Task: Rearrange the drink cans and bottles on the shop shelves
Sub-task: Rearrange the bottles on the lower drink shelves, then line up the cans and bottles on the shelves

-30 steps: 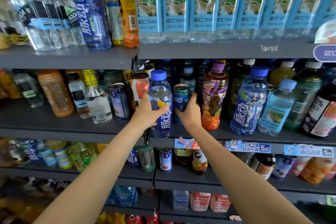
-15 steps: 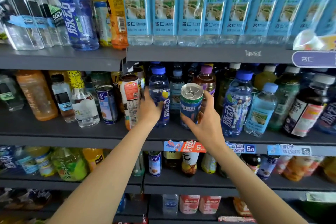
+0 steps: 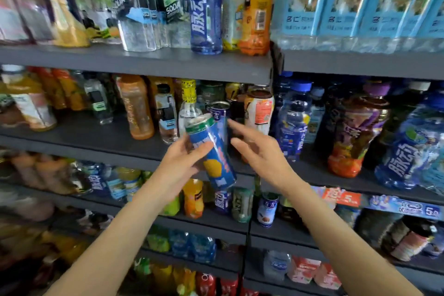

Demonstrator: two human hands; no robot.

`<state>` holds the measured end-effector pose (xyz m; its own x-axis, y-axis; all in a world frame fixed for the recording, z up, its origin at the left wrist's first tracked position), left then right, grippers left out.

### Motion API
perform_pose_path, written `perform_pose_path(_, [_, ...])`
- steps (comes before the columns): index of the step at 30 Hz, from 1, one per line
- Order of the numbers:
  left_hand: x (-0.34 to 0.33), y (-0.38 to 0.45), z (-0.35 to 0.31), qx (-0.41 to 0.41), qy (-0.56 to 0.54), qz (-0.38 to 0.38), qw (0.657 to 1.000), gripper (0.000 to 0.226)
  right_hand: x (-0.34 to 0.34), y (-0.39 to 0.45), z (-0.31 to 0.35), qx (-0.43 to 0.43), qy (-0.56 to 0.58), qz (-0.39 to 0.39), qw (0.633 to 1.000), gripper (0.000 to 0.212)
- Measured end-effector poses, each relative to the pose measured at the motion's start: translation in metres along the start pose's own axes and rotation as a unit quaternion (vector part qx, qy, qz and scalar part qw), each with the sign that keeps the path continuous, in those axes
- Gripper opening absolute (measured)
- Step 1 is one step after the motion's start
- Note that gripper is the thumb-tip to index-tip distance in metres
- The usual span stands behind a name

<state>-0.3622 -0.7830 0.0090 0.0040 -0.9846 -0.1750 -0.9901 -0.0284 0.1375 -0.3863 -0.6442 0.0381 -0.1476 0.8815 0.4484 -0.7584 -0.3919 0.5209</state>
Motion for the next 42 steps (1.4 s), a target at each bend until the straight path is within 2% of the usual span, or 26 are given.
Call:
perform_pose_path(2, [0.049,-0.003,-0.008,0.0,0.036,-0.025,0.999,0.03,-0.026,0.031,-0.009,0.004,-0.108,-0.052,0.993,0.054])
perform_pose_path(4, [0.096,-0.005,-0.013,0.005,0.074,-0.049,0.996,0.031,-0.047,0.059,-0.036,-0.061,-0.184,-0.097,0.976,0.067])
perform_pose_path(6, [0.131,-0.005,-0.017,0.013,0.083,-0.054,0.995,0.032,-0.057,0.076,-0.063,-0.134,-0.217,-0.135,0.957,0.073])
perform_pose_path(8, [0.156,-0.006,-0.021,0.021,0.096,-0.041,0.994,0.034,-0.056,0.079,-0.073,-0.167,-0.212,-0.19,0.944,0.068])
perform_pose_path(11, [0.188,-0.007,-0.03,0.024,0.102,-0.023,0.994,0.03,-0.059,0.06,-0.047,-0.149,-0.219,-0.298,0.917,0.053])
perform_pose_path(14, [0.221,-0.002,-0.041,0.027,0.098,-0.012,0.995,0.028,-0.088,0.04,0.008,-0.039,-0.225,-0.375,0.898,0.048])
perform_pose_path(16, [0.244,0.003,-0.05,0.019,0.097,-0.008,0.995,0.03,-0.121,0.042,0.051,0.051,-0.205,-0.367,0.906,0.051])
perform_pose_path(19, [0.284,0.008,-0.062,0.007,0.081,-0.02,0.997,0.027,-0.179,0.069,0.118,0.188,-0.18,-0.309,0.915,0.048])
perform_pose_path(24, [0.391,0.011,-0.086,-0.019,0.068,-0.076,0.995,0.027,-0.282,0.143,0.187,0.306,-0.115,-0.232,0.916,0.048])
perform_pose_path(29, [0.541,0.022,-0.139,-0.076,0.063,-0.165,0.981,0.028,-0.368,0.227,0.211,0.365,-0.051,-0.217,0.904,0.043])
perform_pose_path(33, [0.649,0.04,-0.191,-0.102,0.037,-0.235,0.966,0.051,-0.438,0.296,0.242,0.394,-0.026,-0.204,0.896,0.046])
perform_pose_path(35, [0.699,0.046,-0.218,-0.136,0.022,-0.265,0.954,0.055,-0.481,0.336,0.267,0.402,0.006,-0.177,0.898,0.047])
perform_pose_path(39, [0.79,0.047,-0.254,-0.186,0.016,-0.32,0.929,0.041,-0.576,0.398,0.314,0.427,0.019,-0.1,0.898,0.047])
perform_pose_path(42, [0.855,0.048,-0.275,-0.205,0.004,-0.345,0.916,0.023,-0.639,0.437,0.339,0.418,0.04,-0.084,0.904,0.048])
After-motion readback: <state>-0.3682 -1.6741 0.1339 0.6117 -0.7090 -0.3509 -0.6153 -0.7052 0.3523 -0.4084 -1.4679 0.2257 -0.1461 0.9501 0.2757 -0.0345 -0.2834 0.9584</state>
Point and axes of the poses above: each hand's wrist, its own y-axis towards the middle knuckle, its own x-axis out of the back of the hand, z = x × y, the point moved 9 cm from there along y, towards the middle knuckle, and after that the axes turned 5 degrees about y, right-handed, at the moved point
